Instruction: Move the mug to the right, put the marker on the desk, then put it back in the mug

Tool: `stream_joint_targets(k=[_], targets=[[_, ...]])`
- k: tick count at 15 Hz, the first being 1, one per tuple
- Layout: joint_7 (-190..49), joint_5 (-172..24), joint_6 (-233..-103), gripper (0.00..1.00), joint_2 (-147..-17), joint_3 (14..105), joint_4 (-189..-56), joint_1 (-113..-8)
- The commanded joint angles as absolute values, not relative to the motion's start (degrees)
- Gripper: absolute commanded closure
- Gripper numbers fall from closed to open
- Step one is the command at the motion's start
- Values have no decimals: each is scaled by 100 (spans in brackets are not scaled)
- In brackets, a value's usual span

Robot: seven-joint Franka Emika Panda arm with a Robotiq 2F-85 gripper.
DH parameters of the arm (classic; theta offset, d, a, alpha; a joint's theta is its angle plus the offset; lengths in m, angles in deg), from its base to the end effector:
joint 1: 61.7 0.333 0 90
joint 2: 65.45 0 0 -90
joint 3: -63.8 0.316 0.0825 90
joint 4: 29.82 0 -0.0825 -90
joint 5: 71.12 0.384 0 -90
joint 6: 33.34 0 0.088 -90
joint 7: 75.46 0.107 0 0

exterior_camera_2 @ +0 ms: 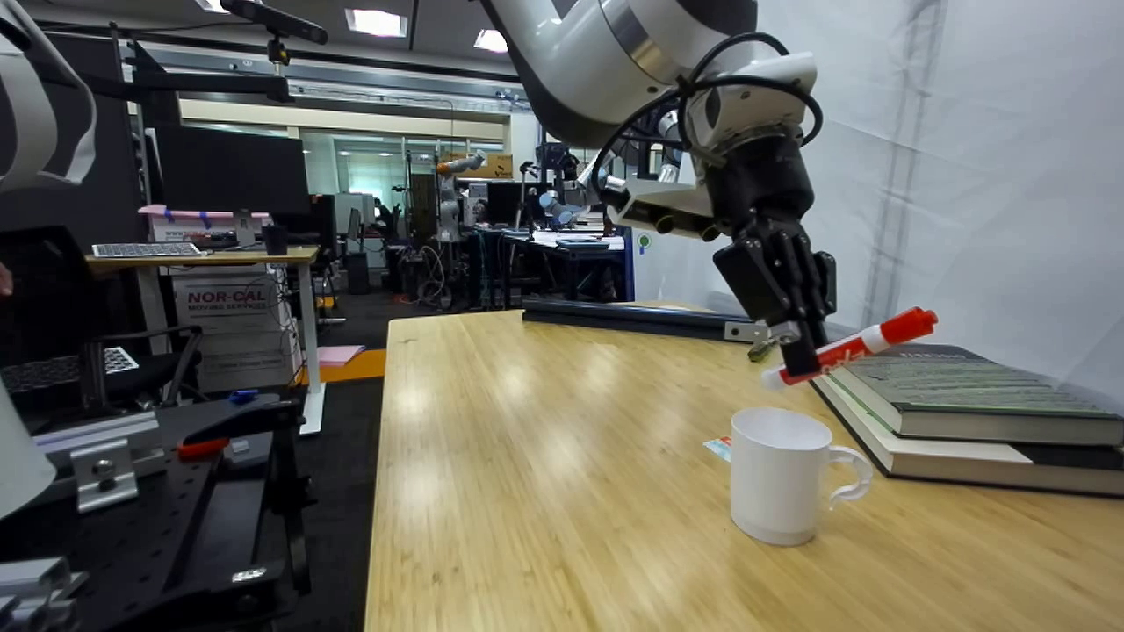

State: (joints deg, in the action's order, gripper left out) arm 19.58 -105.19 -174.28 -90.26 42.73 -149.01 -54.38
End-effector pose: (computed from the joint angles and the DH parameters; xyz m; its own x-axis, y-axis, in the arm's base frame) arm 0.5690 -0.1364 0.2276 0.1905 -0.8589 0.4753 -0.9807 -0.1446 0.1319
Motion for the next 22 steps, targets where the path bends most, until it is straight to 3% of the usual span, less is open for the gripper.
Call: stream_joint_targets(k=[1,12,13,22], targets=[[2340,-10886,-17190,95,-8858,4341,-15043,-5413],[2945,-11393,-16876,95,-8832,4598,-15106,-5524],[2826,-11264,-16939,81,-8995,4676,-14997,-5612],[2851,-11288,-16924,81,-8972,4688,-14998,-5616]])
